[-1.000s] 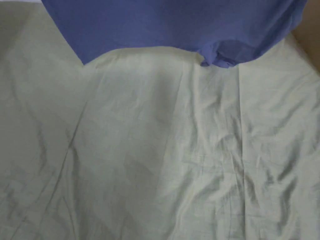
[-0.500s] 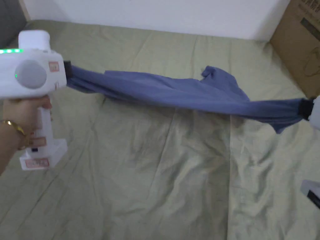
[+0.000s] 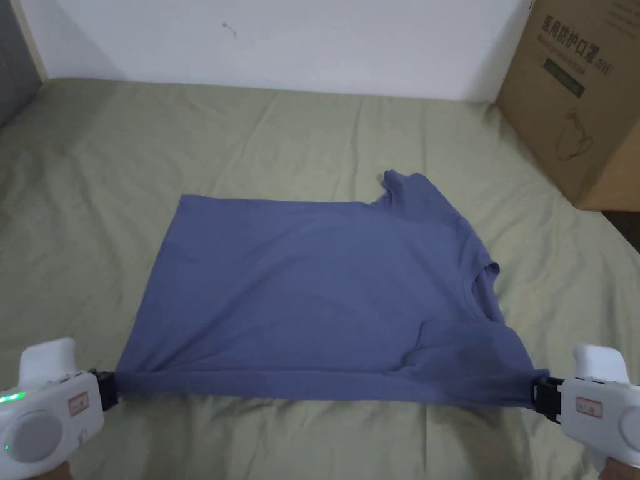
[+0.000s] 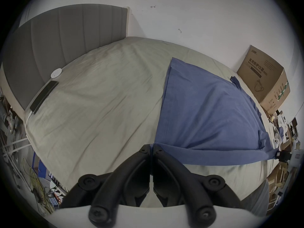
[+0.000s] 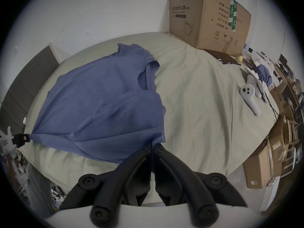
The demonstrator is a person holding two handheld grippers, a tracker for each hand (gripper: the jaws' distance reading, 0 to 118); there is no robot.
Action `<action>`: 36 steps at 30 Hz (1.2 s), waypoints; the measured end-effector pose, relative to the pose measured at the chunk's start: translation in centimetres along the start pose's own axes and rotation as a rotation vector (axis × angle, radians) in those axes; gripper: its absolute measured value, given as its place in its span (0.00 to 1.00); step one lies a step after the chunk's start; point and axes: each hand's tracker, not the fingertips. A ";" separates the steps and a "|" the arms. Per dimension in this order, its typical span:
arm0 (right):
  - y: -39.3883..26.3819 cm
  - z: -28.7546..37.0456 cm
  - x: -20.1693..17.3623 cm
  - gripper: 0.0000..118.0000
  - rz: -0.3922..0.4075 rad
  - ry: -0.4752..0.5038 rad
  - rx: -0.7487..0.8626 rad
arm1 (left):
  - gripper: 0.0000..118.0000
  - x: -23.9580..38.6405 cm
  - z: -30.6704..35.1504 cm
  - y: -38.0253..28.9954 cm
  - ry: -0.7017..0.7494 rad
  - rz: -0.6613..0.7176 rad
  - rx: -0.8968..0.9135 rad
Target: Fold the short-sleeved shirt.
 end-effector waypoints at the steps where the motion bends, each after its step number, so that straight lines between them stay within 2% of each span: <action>1: -0.3 0.1 0.3 0.02 0.004 0.003 -0.011 | 0.00 -0.2 0.3 -0.4 0.003 0.000 -0.004; 4: -1.3 0.7 1.1 0.02 0.007 0.017 -0.027 | 0.02 -0.7 1.2 -0.4 0.000 0.035 -0.016; 5: -1.4 1.0 1.2 0.02 0.006 0.025 -0.027 | 0.07 -0.7 1.5 -0.2 0.007 0.036 -0.015; 6: -1.4 1.3 1.3 0.06 0.005 0.030 -0.021 | 0.18 -0.7 2.0 0.1 0.045 0.019 -0.006; 7: -1.3 1.7 1.3 0.13 0.007 0.017 -0.023 | 0.39 -0.8 2.4 0.4 0.068 -0.004 -0.007; 8: -1.1 2.0 1.5 0.32 0.013 -0.011 -0.038 | 0.73 -1.0 2.7 0.8 0.070 -0.014 -0.013; 9: -0.8 2.4 1.9 0.55 0.013 -0.005 -0.049 | 0.92 -1.3 3.2 1.2 0.065 -0.009 -0.014; 10: -0.6 3.0 2.2 0.80 0.011 0.000 -0.052 | 0.97 -1.7 4.2 1.6 0.050 -0.005 0.012; 11: -0.5 3.9 2.3 0.95 0.009 -0.004 -0.027 | 0.97 -1.9 5.1 2.2 0.025 0.008 0.069; 14: 1.2 7.4 2.1 0.96 0.007 -0.060 0.167 | 0.97 -1.3 7.7 4.2 0.031 0.029 0.159; 16: 2.4 9.9 1.2 0.96 0.018 -0.080 0.293 | 0.97 0.1 9.4 5.6 0.033 -0.006 0.256; 20: 3.8 14.3 -2.4 0.96 0.032 -0.042 0.547 | 0.97 4.4 12.3 7.0 0.018 -0.077 0.463; 23: 4.1 15.7 -4.9 0.96 0.047 0.029 0.675 | 0.95 7.8 13.4 7.2 -0.002 -0.162 0.575; 24: 4.1 16.1 -5.8 0.95 0.054 0.046 0.699 | 0.91 8.4 13.0 7.1 0.004 -0.194 0.597; 25: 4.2 16.2 -6.7 0.92 0.062 0.044 0.711 | 0.81 9.3 13.2 6.9 0.002 -0.231 0.621; 26: 4.2 16.3 -7.4 0.79 0.068 0.040 0.711 | 0.64 10.1 13.3 6.7 -0.007 -0.257 0.639; 28: 4.2 16.1 -8.8 0.34 0.084 0.040 0.730 | 0.42 11.3 13.4 6.2 -0.035 -0.261 0.643; 29: 4.1 16.0 -9.3 0.09 0.082 0.033 0.732 | 0.28 11.6 13.4 6.2 -0.064 -0.250 0.632; 30: 4.1 15.9 -9.6 0.03 0.080 0.040 0.730 | 0.14 11.8 13.5 6.0 -0.100 -0.233 0.621; 33: 3.9 15.4 -10.1 0.00 0.046 0.084 0.714 | 0.01 12.3 13.2 5.3 -0.105 -0.215 0.621; 36: 3.4 15.1 -10.7 0.00 0.073 0.054 0.714 | 0.00 12.3 13.1 5.0 -0.128 -0.237 0.588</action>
